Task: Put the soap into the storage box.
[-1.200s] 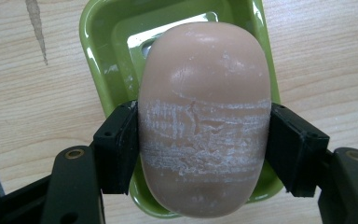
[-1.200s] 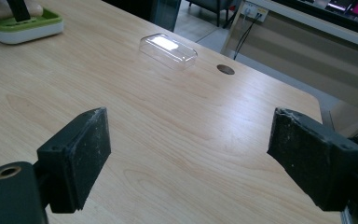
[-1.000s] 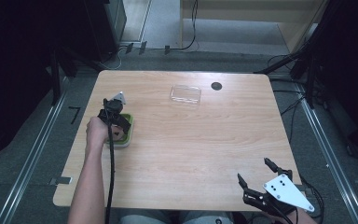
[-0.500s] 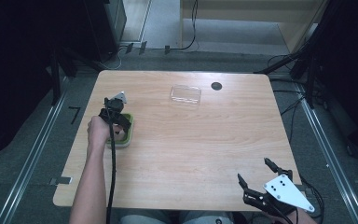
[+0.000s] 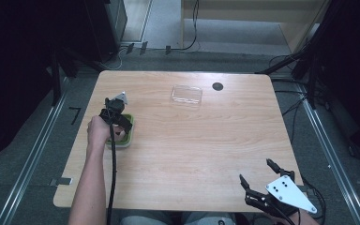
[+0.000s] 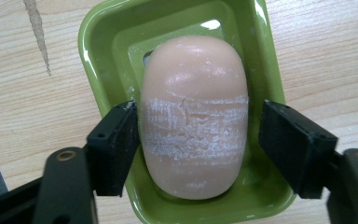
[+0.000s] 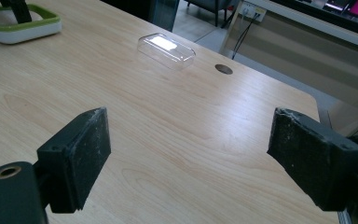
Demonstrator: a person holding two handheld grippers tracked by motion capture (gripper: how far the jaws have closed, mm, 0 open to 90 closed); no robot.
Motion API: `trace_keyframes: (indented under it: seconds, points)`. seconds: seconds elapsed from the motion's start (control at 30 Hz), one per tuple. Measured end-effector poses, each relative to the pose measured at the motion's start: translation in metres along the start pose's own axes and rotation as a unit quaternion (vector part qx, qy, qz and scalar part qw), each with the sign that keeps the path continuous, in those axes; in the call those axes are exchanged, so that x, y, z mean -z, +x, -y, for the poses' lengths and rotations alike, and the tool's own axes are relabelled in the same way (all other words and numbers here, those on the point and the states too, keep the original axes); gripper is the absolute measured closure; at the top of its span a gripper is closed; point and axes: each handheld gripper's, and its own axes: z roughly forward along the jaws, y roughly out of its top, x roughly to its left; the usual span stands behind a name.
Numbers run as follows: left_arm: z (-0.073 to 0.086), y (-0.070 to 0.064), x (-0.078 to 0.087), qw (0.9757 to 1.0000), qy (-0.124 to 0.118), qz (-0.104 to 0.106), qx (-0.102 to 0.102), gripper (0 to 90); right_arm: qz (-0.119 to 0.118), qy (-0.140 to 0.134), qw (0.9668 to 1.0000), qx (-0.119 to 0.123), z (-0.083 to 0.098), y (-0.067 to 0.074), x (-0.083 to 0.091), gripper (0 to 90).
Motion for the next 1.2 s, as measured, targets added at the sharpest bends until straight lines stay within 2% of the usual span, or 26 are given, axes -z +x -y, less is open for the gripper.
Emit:
trace_keyframes:
  seconds: [0.23, 0.37, 0.5, 0.57, 0.67, 0.73, 0.83, 0.97, 1.2]
  points:
    - [0.006, -0.001, 0.004, 0.9997, 0.007, 0.019, -0.010, 20.0, -0.001, -0.001, 1.0000, -0.001, 0.000, 0.000, 0.000, 13.3]
    - [0.010, -0.002, 0.008, 0.9996, 0.007, 0.023, -0.016, 14.6, -0.003, -0.003, 1.0000, 0.001, -0.001, 0.001, -0.001, 13.3]
    - [0.018, -0.005, 0.011, 0.9991, 0.018, 0.024, -0.028, 10.2, -0.007, -0.004, 1.0000, 0.004, -0.002, 0.002, -0.003, 13.3]
    - [0.021, -0.006, 0.011, 0.9989, 0.021, 0.021, -0.035, 8.9, -0.009, -0.004, 0.9999, 0.003, -0.002, 0.002, -0.003, 13.3]
    - [0.024, -0.007, 0.012, 0.9989, 0.023, 0.022, -0.033, 7.7, -0.009, -0.003, 0.9999, 0.004, -0.002, 0.002, -0.003, 13.3]
    - [0.029, -0.008, 0.015, 0.9985, 0.024, 0.032, -0.038, 6.9, -0.008, -0.004, 1.0000, 0.000, -0.002, 0.001, -0.002, 13.3]
    - [0.036, -0.011, 0.018, 0.9982, 0.028, 0.025, -0.045, 5.4, -0.007, -0.004, 1.0000, 0.001, -0.002, 0.002, -0.001, 13.3]
    - [0.045, -0.014, 0.022, 0.9977, 0.029, 0.028, -0.054, 4.8, -0.005, -0.003, 1.0000, 0.002, -0.002, 0.002, 0.000, 13.3]
    - [0.061, -0.019, 0.030, 0.9973, 0.015, 0.035, -0.062, 4.1, -0.003, -0.004, 1.0000, 0.001, -0.001, 0.002, 0.001, 13.3]
